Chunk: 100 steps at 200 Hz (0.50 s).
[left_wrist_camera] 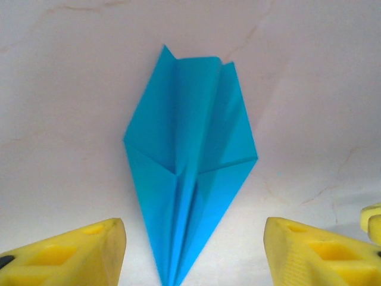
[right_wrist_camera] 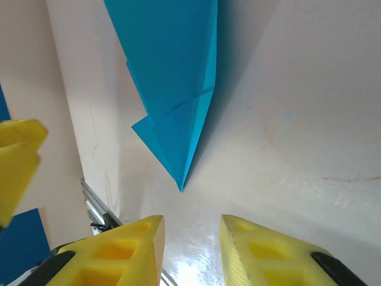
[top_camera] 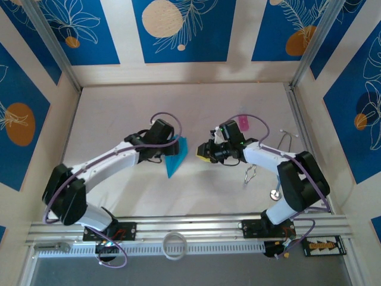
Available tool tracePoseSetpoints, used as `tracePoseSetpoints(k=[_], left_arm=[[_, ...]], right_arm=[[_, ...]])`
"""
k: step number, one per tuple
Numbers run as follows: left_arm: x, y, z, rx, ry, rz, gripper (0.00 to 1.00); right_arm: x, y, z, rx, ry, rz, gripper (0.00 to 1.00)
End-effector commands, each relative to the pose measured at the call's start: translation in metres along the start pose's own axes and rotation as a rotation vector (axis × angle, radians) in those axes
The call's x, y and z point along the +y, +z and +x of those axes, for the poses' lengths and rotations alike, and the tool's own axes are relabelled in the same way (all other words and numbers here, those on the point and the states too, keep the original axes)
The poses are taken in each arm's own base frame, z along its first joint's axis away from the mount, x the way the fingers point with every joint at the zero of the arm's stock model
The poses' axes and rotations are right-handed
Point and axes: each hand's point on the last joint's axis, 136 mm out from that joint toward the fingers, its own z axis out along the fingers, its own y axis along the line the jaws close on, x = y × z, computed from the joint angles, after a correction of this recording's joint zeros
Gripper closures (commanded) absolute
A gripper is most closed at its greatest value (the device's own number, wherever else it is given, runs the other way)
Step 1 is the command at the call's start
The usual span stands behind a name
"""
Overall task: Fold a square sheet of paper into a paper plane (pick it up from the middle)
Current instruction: Reset both arms
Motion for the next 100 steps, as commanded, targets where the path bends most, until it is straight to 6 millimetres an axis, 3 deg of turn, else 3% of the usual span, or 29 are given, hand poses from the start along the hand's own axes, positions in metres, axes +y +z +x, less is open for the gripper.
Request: tracePoseSetpoints(k=[1, 36, 57, 90, 100], left_arm=[[0.031, -0.015, -0.016, -0.113, 0.027, -0.063, 0.33], [0.094, -0.036, -0.032, -0.240, -0.008, -0.181, 0.23], [0.124, -0.044, -0.040, -0.304, -0.015, -0.210, 0.22], [0.175, -0.054, -0.051, -0.391, -0.020, -0.338, 0.16], [0.190, -0.054, -0.054, -0.403, -0.025, -0.369, 0.14]], right_arm=[[-0.006, -0.017, -0.011, -0.083, -0.039, 0.137, 0.67], [-0.013, -0.086, -0.039, -0.362, -0.137, 0.338, 0.54], [-0.016, -0.127, -0.051, -0.519, -0.191, 0.414, 0.49], [-0.050, -0.190, -0.080, -0.835, -0.289, 0.654, 0.44], [-0.063, -0.196, -0.089, -0.901, -0.371, 0.719, 0.41]])
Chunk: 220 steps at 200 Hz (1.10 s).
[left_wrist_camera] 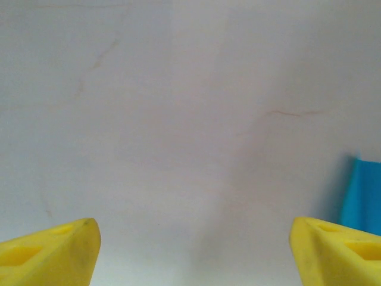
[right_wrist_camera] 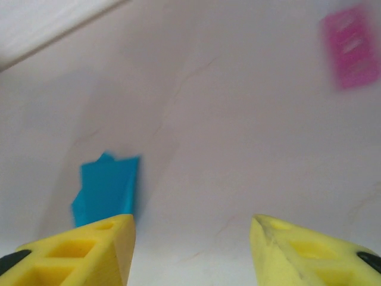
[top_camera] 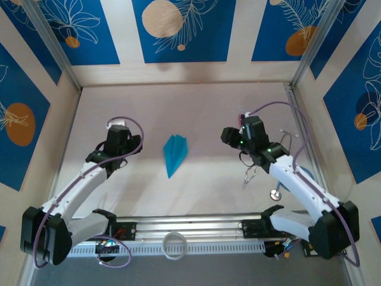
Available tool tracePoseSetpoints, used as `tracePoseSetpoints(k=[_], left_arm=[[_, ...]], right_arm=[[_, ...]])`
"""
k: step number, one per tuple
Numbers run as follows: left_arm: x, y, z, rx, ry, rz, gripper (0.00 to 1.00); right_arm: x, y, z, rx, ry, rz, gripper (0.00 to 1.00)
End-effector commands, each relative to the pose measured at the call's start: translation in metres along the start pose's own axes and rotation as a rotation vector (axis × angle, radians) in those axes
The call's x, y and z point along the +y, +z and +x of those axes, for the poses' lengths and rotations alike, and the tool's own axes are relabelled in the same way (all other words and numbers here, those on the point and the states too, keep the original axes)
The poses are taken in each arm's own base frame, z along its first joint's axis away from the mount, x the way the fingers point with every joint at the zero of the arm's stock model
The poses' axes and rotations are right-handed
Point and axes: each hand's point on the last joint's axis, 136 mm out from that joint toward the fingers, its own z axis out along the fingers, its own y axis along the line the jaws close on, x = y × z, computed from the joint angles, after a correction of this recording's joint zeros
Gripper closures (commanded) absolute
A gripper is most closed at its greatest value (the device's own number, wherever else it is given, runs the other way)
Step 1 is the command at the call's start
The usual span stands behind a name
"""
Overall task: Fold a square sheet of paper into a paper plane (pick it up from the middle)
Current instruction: Reset both arms
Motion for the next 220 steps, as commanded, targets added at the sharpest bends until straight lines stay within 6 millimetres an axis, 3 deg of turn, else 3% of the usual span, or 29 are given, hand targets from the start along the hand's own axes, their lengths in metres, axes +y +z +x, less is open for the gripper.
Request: tracePoseSetpoints(k=[1, 22, 51, 64, 75, 118, 132, 150, 167, 178, 190, 220], left_arm=[[0.030, 0.006, -0.019, -0.095, 0.046, -0.086, 0.14], [0.054, 0.021, -0.021, -0.090, 0.063, -0.143, 0.06], [0.078, 0.040, -0.023, -0.101, 0.039, -0.204, 0.04], [0.075, 0.050, -0.025, -0.151, 0.092, -0.186, 0.03], [0.073, 0.057, -0.024, -0.179, 0.123, -0.176, 0.02], [0.060, 0.078, -0.016, -0.235, 0.145, -0.090, 0.02], [0.056, 0.082, -0.015, -0.277, 0.136, -0.060, 0.02], [0.044, 0.083, -0.018, -0.322, 0.145, 0.005, 0.02], [0.038, 0.085, -0.019, -0.352, 0.170, 0.039, 0.01], [0.035, 0.086, -0.017, -0.353, 0.177, 0.054, 0.01], [0.029, 0.090, -0.012, -0.357, 0.196, 0.093, 0.01], [0.027, 0.095, 0.000, -0.380, 0.207, 0.115, 0.00]], right_arm=[[-0.064, 0.007, -0.019, -0.207, -0.195, 0.272, 0.40], [-0.084, 0.027, -0.016, -0.250, -0.349, 0.288, 0.32], [-0.116, 0.061, -0.005, -0.125, -0.279, 0.286, 0.30], [-0.118, 0.074, -0.004, -0.152, -0.304, 0.242, 0.31], [-0.107, 0.080, -0.004, -0.208, -0.359, 0.155, 0.31], [-0.091, 0.085, -0.011, -0.243, -0.399, -0.022, 0.32], [-0.086, 0.085, -0.005, -0.274, -0.445, -0.088, 0.32], [-0.100, 0.088, -0.002, -0.313, -0.403, -0.077, 0.32], [-0.101, 0.092, 0.000, -0.338, -0.402, -0.090, 0.31], [-0.106, 0.097, 0.000, -0.280, -0.385, -0.058, 0.31], [-0.118, 0.101, -0.008, -0.278, -0.332, -0.013, 0.00], [-0.121, 0.101, -0.009, -0.276, -0.318, 0.001, 0.01]])
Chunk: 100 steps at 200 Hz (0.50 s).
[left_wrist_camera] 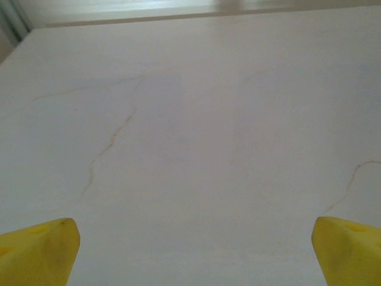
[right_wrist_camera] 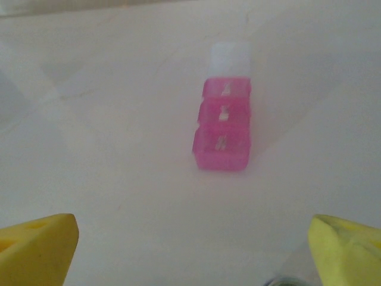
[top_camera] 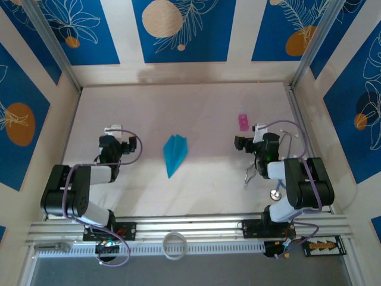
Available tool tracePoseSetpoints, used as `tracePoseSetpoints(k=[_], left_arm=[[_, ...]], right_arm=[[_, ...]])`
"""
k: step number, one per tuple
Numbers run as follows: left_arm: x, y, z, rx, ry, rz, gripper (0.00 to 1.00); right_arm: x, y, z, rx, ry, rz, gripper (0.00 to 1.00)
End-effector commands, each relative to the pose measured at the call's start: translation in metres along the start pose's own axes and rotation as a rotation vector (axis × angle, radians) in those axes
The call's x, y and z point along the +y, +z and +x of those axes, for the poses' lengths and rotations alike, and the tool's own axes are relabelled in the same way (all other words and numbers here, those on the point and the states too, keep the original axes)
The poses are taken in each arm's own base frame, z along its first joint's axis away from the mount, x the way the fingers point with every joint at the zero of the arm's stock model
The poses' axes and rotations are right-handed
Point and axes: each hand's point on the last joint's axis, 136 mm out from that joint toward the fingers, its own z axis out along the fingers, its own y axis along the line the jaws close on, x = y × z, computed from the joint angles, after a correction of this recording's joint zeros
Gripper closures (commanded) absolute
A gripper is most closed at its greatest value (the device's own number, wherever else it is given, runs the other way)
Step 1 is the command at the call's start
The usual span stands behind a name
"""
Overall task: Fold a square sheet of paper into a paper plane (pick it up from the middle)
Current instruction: Reset both arms
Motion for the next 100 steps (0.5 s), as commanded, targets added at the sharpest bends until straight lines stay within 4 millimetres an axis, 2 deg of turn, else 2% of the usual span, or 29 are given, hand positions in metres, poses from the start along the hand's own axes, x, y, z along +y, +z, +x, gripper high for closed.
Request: tracePoseSetpoints(k=[1, 38, 100], left_arm=[[-0.0035, -0.0020, -0.0078, -0.078, 0.016, 0.034, 0.00], [0.0045, 0.0019, -0.0092, -0.065, 0.029, -0.064, 0.00], [0.0033, 0.0004, -0.0101, -0.077, 0.032, -0.059, 0.00]], right_arm=[[-0.0032, 0.0016, -0.0162, -0.047, 0.008, 0.015, 0.01], [-0.0034, 0.0013, -0.0154, -0.044, 0.007, 0.020, 0.01], [-0.0030, 0.0010, -0.0160, -0.049, 0.003, 0.023, 0.01]])
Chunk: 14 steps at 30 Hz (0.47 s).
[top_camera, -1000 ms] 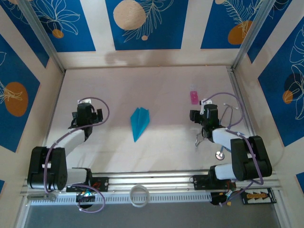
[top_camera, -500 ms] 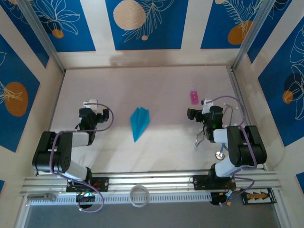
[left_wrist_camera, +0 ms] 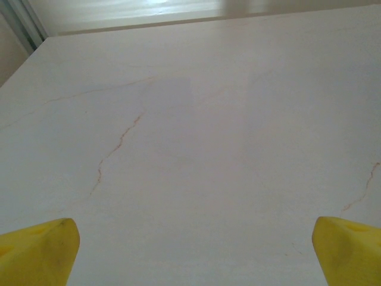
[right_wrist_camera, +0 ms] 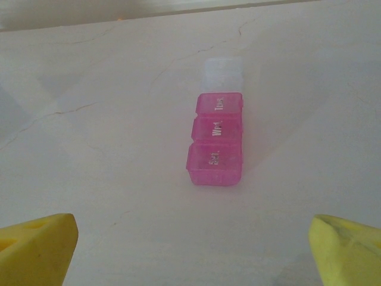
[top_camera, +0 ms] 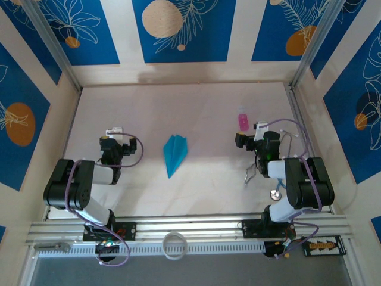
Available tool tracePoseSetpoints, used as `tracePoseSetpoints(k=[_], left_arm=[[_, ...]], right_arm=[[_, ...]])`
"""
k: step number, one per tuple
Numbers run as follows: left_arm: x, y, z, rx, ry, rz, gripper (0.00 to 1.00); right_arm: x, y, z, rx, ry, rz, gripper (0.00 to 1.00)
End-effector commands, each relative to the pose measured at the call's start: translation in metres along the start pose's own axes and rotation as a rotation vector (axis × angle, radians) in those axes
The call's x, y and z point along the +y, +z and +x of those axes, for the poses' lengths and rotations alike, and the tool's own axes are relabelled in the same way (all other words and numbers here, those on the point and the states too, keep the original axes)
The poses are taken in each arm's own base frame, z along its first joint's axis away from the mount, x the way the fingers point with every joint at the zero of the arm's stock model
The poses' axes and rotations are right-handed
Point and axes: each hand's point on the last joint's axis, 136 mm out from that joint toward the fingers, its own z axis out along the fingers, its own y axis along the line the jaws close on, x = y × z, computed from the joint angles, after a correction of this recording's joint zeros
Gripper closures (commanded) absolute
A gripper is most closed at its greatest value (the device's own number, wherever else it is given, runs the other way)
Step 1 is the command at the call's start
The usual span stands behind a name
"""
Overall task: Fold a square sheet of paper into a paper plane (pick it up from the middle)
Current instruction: Reset both arms
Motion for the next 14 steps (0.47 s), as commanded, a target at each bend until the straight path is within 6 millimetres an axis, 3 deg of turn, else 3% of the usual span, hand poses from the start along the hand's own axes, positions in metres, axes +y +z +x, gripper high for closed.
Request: tracePoseSetpoints(k=[1, 14], left_arm=[[0.0009, 0.0008, -0.0119, -0.044, 0.005, -0.015, 0.00], [0.0006, 0.0008, -0.0111, -0.041, 0.008, -0.013, 0.00]], right_arm=[[-0.0007, 0.0003, -0.0104, -0.033, -0.003, 0.010, 0.01], [-0.0005, -0.0002, -0.0103, -0.037, -0.010, 0.017, 0.01]])
